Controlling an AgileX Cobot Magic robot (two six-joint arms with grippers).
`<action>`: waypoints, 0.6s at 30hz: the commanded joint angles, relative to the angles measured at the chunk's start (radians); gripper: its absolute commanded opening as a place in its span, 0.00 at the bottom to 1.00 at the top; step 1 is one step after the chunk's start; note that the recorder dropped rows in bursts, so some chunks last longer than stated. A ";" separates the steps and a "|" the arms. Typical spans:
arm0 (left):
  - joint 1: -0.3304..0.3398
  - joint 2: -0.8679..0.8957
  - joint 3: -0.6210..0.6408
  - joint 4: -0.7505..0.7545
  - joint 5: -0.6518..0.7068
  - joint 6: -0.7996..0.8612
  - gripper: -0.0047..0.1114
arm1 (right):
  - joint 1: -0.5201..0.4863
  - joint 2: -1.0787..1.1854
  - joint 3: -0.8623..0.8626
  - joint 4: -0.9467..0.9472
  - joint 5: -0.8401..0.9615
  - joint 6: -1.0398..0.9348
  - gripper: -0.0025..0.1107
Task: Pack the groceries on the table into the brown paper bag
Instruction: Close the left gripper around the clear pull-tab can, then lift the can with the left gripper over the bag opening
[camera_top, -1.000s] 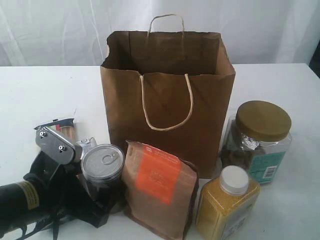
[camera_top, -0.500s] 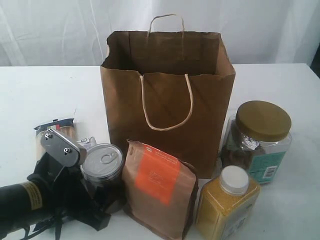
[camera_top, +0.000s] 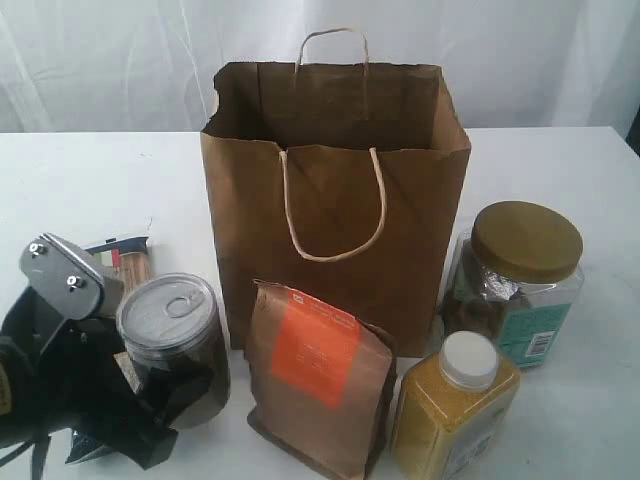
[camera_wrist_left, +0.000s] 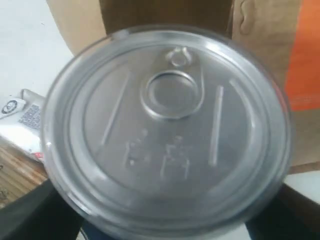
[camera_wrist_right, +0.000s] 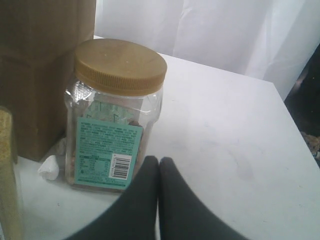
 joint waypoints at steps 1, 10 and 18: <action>-0.002 -0.147 0.000 -0.006 0.001 -0.006 0.04 | -0.006 -0.007 0.006 -0.003 -0.006 0.002 0.02; 0.010 -0.367 -0.129 -0.006 0.168 0.049 0.04 | -0.006 -0.007 0.006 -0.003 -0.006 0.002 0.02; 0.040 -0.324 -0.346 0.039 0.277 0.112 0.04 | -0.006 -0.007 0.006 -0.003 -0.006 0.002 0.02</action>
